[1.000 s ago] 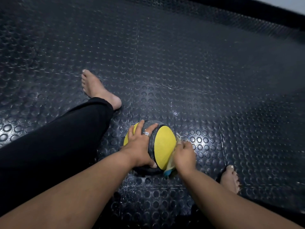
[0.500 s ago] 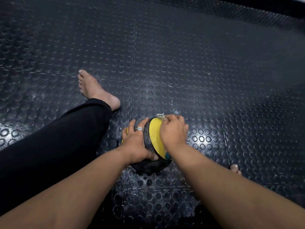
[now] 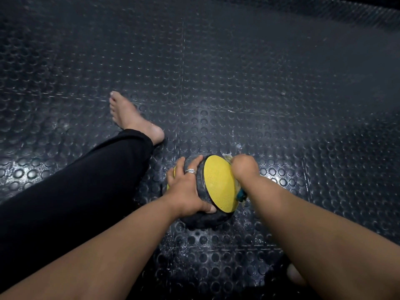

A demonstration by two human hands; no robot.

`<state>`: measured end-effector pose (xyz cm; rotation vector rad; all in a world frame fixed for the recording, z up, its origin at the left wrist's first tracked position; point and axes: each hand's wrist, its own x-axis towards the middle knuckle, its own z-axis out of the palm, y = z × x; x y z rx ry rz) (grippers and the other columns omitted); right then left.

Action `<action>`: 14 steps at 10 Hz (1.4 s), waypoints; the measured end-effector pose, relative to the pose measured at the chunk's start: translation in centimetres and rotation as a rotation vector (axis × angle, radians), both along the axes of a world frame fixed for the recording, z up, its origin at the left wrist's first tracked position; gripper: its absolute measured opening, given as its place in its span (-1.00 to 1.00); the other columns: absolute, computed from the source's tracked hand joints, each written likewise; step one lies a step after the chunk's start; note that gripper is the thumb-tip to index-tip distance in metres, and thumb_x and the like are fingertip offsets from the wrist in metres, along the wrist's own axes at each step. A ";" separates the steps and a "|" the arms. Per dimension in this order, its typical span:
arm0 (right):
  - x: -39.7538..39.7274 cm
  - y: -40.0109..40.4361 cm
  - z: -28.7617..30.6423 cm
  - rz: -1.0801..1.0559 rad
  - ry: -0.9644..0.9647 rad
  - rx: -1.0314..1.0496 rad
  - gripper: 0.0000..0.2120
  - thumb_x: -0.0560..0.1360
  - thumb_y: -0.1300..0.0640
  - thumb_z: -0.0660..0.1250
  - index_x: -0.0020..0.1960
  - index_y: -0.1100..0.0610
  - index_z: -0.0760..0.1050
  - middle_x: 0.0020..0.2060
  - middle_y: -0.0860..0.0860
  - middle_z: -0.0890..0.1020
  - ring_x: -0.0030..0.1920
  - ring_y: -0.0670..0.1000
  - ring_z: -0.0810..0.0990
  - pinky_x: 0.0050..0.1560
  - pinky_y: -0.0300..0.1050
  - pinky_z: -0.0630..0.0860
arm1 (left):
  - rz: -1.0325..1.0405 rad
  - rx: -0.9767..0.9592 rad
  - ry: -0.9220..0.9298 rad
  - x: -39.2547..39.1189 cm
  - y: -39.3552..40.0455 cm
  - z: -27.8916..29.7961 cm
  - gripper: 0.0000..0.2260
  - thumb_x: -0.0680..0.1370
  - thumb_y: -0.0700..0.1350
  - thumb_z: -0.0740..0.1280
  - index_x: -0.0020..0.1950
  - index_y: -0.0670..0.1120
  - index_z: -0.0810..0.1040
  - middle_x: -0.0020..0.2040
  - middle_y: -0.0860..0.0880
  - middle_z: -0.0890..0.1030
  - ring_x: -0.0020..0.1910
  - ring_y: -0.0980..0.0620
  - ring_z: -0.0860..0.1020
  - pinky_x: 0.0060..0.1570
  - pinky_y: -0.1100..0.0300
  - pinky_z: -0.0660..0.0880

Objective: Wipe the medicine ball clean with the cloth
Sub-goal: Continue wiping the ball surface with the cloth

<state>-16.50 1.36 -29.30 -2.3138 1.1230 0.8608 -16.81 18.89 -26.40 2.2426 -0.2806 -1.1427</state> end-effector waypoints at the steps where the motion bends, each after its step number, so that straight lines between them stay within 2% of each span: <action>1: -1.7 -0.5 0.6 -0.096 -0.068 0.063 -0.65 0.61 0.28 -0.01 0.29 0.33 0.41 0.25 0.25 0.48 0.26 0.17 0.45 0.17 -0.10 0.38 | -0.003 0.003 -0.005 0.0 -0.1 0.2 0.17 0.24 -0.04 0.65 0.55 0.30 -0.13 0.58 0.04 -0.28 0.54 -0.20 -0.28 0.49 -0.17 -0.09; 2: -4.1 -0.8 1.4 -0.203 -0.232 0.125 -0.70 0.57 0.30 0.06 0.20 0.29 0.48 0.16 0.18 0.55 0.17 0.12 0.52 0.09 -0.11 0.42 | 0.018 0.004 -0.015 0.3 -0.1 0.3 0.17 0.22 -0.01 0.66 0.55 0.29 -0.11 0.58 0.00 -0.25 0.55 -0.21 -0.23 0.49 -0.14 -0.05; 3: -7.9 -0.1 3.0 -0.611 -0.379 0.354 -0.84 0.54 0.25 0.19 -0.05 0.28 0.53 -0.19 0.15 0.60 -0.21 0.09 0.57 -0.22 -0.12 0.46 | 0.046 0.006 -0.022 -0.2 -0.2 0.6 0.16 0.23 0.03 0.65 0.56 0.25 -0.11 0.59 -0.02 -0.24 0.55 -0.22 -0.20 0.50 -0.12 -0.04; 4: -10.4 1.1 5.1 -0.875 -0.407 0.568 -0.78 0.54 0.15 0.28 -0.17 0.28 0.56 -0.48 0.10 0.59 -0.54 0.04 0.54 -0.48 -0.21 0.44 | 0.078 0.028 -0.038 -1.2 -0.5 0.9 0.14 0.25 0.10 0.63 0.56 0.25 -0.13 0.59 -0.02 -0.22 0.55 -0.22 -0.17 0.52 -0.14 0.01; 5: -10.8 1.8 6.4 -0.900 -0.456 0.598 -0.80 0.54 0.16 0.28 -0.13 0.29 0.55 -0.52 0.09 0.59 -0.59 0.03 0.53 -0.52 -0.21 0.46 | 0.143 0.062 -0.036 -1.4 -0.5 0.6 0.02 0.35 0.19 0.54 0.58 0.21 -0.10 0.59 -0.12 -0.10 0.55 -0.25 -0.01 0.51 -0.11 0.09; 6: -10.5 2.5 7.7 -0.895 -0.524 0.589 -0.82 0.51 0.16 0.30 -0.08 0.29 0.57 -0.41 0.15 0.59 -0.51 0.08 0.52 -0.46 -0.17 0.45 | 0.095 0.089 -0.027 -1.2 0.5 0.9 -0.07 0.44 0.11 0.47 0.60 0.15 -0.09 0.55 -0.24 0.13 0.52 -0.21 0.19 0.47 0.01 0.21; 7: -11.2 3.4 8.7 -0.801 -0.559 0.584 -0.82 0.50 0.15 0.32 -0.10 0.28 0.57 -0.35 0.15 0.58 -0.40 0.10 0.52 -0.38 -0.13 0.41 | 0.004 0.098 -0.039 -2.0 1.9 1.5 -0.05 0.36 0.04 0.47 0.60 0.12 -0.05 0.44 -0.20 0.38 0.37 -0.17 0.42 0.35 0.05 0.39; 8: -12.4 4.5 9.6 -0.607 -0.533 0.461 -0.85 0.46 0.11 0.34 -0.22 0.17 0.56 -0.34 0.11 0.59 -0.26 0.12 0.56 -0.24 -0.01 0.48 | -0.046 0.136 -0.068 -3.1 2.4 2.0 -0.14 0.42 -0.01 0.48 0.59 0.02 0.06 0.37 -0.16 0.47 0.31 -0.16 0.48 0.27 0.08 0.44; 9: -13.8 4.8 10.5 -0.497 -0.516 0.371 -0.83 0.48 0.08 0.33 0.02 0.14 0.55 -0.11 0.08 0.62 -0.03 0.13 0.58 -0.01 0.00 0.52 | -0.097 0.137 -0.164 -3.6 2.2 2.8 -0.34 0.44 -0.02 0.48 0.47 -0.07 0.30 0.38 -0.18 0.42 0.30 -0.16 0.46 0.27 0.06 0.42; 10: -14.2 4.4 11.1 -0.419 -0.489 0.311 -0.73 0.51 0.11 0.30 0.19 0.16 0.50 0.07 0.09 0.59 0.08 0.11 0.55 0.11 -0.03 0.50 | -0.224 0.161 -0.318 -3.7 2.4 3.2 -0.27 0.50 -0.12 0.43 0.58 -0.05 0.14 0.54 -0.17 0.12 0.46 -0.17 0.30 0.40 0.06 0.30; 11: -14.4 3.7 11.7 -0.377 -0.488 0.262 -0.76 0.51 0.12 0.30 0.16 0.16 0.52 0.07 0.08 0.60 0.08 0.09 0.55 0.11 -0.07 0.49 | -0.538 0.117 -0.482 -4.1 2.5 2.9 -0.20 0.53 -0.27 0.34 0.59 0.19 0.00 0.60 -0.08 -0.18 0.57 -0.15 -0.01 0.46 -0.01 0.23; 12: -15.1 2.9 12.5 -0.384 -0.523 0.287 -0.82 0.52 0.14 0.30 0.09 0.16 0.55 -0.03 0.08 0.63 -0.03 0.06 0.56 -0.02 -0.12 0.47 | -0.784 0.178 -0.521 -4.8 1.6 2.8 -0.16 0.54 -0.39 0.21 0.56 0.28 -0.09 0.58 0.00 -0.33 0.58 -0.13 -0.17 0.34 -0.06 0.38; 13: -15.3 2.1 13.2 -0.389 -0.545 0.281 -0.83 0.52 0.14 0.31 0.07 0.16 0.55 -0.06 0.08 0.63 -0.06 0.06 0.57 -0.03 -0.10 0.48 | -0.746 0.192 -0.542 -5.2 0.1 3.3 -0.17 0.55 -0.41 0.15 0.56 0.30 -0.11 0.59 0.01 -0.30 0.57 -0.19 -0.14 0.25 -0.04 0.47; 14: -14.9 2.2 12.8 -0.422 -0.549 0.275 -0.84 0.52 0.15 0.31 0.05 0.19 0.56 -0.12 0.08 0.62 -0.12 0.04 0.54 -0.07 -0.12 0.45 | -0.722 0.228 -0.559 -5.1 -0.5 3.3 -0.19 0.57 -0.39 0.16 0.56 0.28 -0.12 0.59 -0.03 -0.27 0.54 -0.24 -0.04 0.27 -0.06 0.46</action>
